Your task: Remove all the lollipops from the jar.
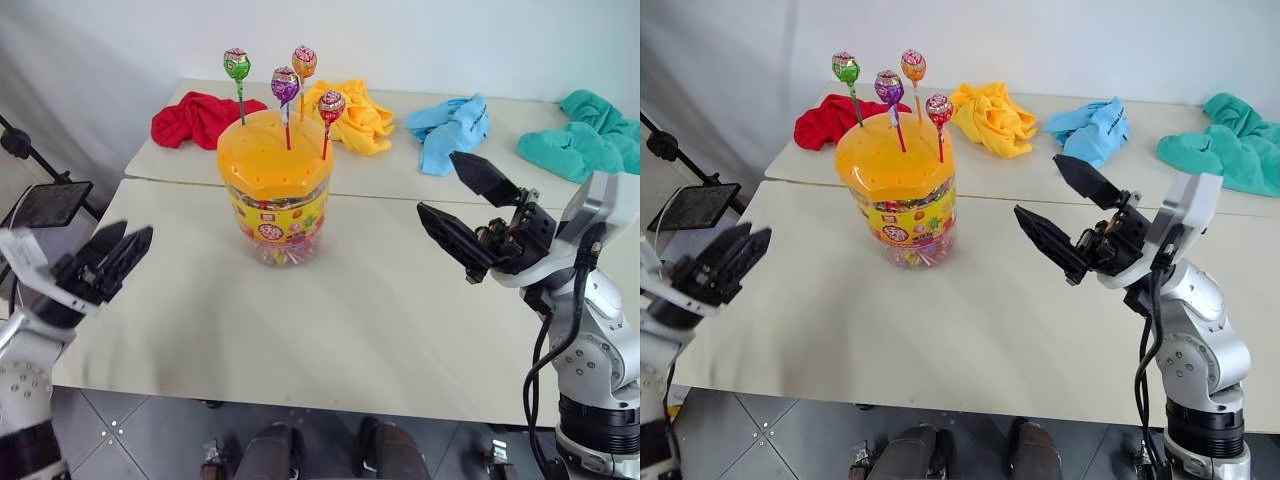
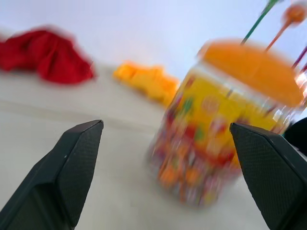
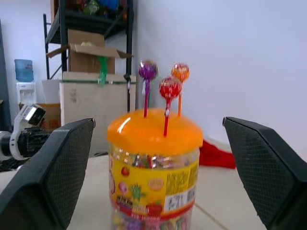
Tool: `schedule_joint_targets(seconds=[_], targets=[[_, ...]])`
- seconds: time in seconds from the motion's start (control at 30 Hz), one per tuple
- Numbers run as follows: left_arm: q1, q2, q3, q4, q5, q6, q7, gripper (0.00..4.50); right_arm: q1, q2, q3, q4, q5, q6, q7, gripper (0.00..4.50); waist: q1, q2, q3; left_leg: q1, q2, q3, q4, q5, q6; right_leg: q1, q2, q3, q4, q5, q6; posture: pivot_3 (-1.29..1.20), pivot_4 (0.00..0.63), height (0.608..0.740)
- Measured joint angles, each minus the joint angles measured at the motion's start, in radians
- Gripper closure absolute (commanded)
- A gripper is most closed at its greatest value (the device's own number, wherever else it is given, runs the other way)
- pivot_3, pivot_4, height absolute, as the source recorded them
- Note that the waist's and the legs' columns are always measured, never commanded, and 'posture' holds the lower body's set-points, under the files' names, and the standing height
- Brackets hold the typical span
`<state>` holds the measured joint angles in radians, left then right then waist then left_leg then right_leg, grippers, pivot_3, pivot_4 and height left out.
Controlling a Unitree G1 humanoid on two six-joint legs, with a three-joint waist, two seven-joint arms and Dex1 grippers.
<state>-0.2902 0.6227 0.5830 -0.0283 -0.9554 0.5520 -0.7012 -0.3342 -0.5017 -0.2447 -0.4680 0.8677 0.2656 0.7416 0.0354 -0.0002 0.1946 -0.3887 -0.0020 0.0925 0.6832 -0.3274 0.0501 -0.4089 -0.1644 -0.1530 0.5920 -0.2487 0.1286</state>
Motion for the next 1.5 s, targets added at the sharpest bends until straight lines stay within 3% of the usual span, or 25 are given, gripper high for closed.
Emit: schedule_joint_targets(seconds=[0.13,0.27,0.4,0.53,0.9,0.93,1.07,1.17,1.3,1.4,1.5], targets=[[-0.219,0.022,-0.097,0.016,0.012,0.013,-0.019,0.00,-0.023,0.000,-0.001,-0.002,-0.001,-0.002,-0.011,0.03,-0.013,-0.001,-0.001,0.001,0.000,0.002,-0.001,0.000,0.000,-0.001,0.001,0.000,0.000,0.000,0.000,0.00,0.150,0.740],[-0.526,0.020,-0.228,0.237,0.112,-0.022,-0.084,0.00,-0.023,0.003,0.005,0.005,-0.002,-0.001,-0.010,0.03,-0.014,-0.001,-0.001,0.000,-0.001,0.004,-0.001,0.000,-0.001,-0.001,0.005,-0.001,-0.001,0.000,0.000,0.00,0.150,0.740],[-0.624,0.016,-0.299,0.361,0.199,-0.063,-0.150,0.00,-0.018,0.008,0.006,0.004,-0.004,-0.002,-0.012,0.03,-0.032,-0.001,-0.001,0.001,0.000,0.005,-0.002,0.000,-0.002,-0.001,0.007,0.000,-0.001,0.000,0.000,0.00,0.150,0.740],[-0.669,0.005,-0.340,0.438,0.248,-0.066,-0.205,0.91,0.002,0.023,0.006,-0.001,-0.011,-0.003,-0.022,0.00,-0.035,-0.001,-0.001,0.001,0.000,0.004,-0.001,0.000,-0.002,-0.001,0.008,0.001,-0.001,0.000,0.000,0.00,0.150,0.740],[-0.720,-0.012,-0.341,0.514,0.294,-0.083,-0.259,4.29,0.018,0.037,0.006,-0.016,-0.035,-0.011,-0.040,0.00,-0.030,-0.001,-0.001,0.000,0.001,0.004,0.000,0.000,-0.002,-0.001,0.008,0.002,-0.001,0.000,0.000,0.00,0.150,0.740],[-0.726,-0.023,-0.333,0.516,0.293,-0.089,-0.259,4.46,0.018,0.040,0.007,-0.016,-0.037,-0.014,-0.040,0.00,-0.030,-0.001,-0.001,0.000,0.001,0.004,0.000,0.000,-0.002,-0.001,0.008,0.002,-0.001,0.000,0.000,0.00,0.150,0.740],[-0.748,-0.045,-0.271,0.519,0.255,-0.083,-0.254,4.46,0.012,0.046,0.013,-0.013,-0.046,-0.023,-0.035,0.00,-0.033,-0.001,0.000,0.000,0.001,0.004,0.000,0.000,-0.002,-0.001,0.008,0.002,-0.001,0.000,0.000,0.00,0.150,0.740],[-0.778,-0.043,-0.160,0.512,0.162,-0.035,-0.210,4.46,-0.012,0.051,0.045,0.006,-0.046,-0.026,0.000,0.00,-0.039,-0.001,0.000,0.001,0.003,0.004,0.000,0.000,-0.002,-0.001,0.008,0.002,-0.001,0.000,0.000,0.00,0.150,0.740],[-0.668,0.109,-0.106,0.447,0.162,0.016,-0.143,4.46,-0.046,-0.015,0.123,0.051,-0.081,-0.032,0.172,0.00,-0.062,-0.001,0.000,0.002,0.003,0.005,-0.002,0.000,-0.002,-0.002,0.009,0.004,0.000,0.000,0.000,0.00,0.150,0.740],[-0.420,0.273,-0.141,0.369,0.297,0.042,-0.104,4.46,-0.056,-0.078,0.180,0.082,-0.103,-0.034,0.334,0.00,-0.067,0.000,0.000,0.003,0.004,0.006,-0.003,-0.001,-0.004,-0.002,0.012,0.005,0.000,0.000,0.000,0.00,0.150,0.740],[-0.190,0.317,-0.115,0.237,0.312,0.164,-0.078,4.46,-0.082,-0.081,0.222,0.102,-0.103,-0.029,0.413,0.00,-0.055,-0.003,0.001,0.000,0.011,0.005,0.001,-0.002,-0.004,-0.003,0.012,0.006,-0.001,0.000,-0.001,0.00,0.150,0.740]])
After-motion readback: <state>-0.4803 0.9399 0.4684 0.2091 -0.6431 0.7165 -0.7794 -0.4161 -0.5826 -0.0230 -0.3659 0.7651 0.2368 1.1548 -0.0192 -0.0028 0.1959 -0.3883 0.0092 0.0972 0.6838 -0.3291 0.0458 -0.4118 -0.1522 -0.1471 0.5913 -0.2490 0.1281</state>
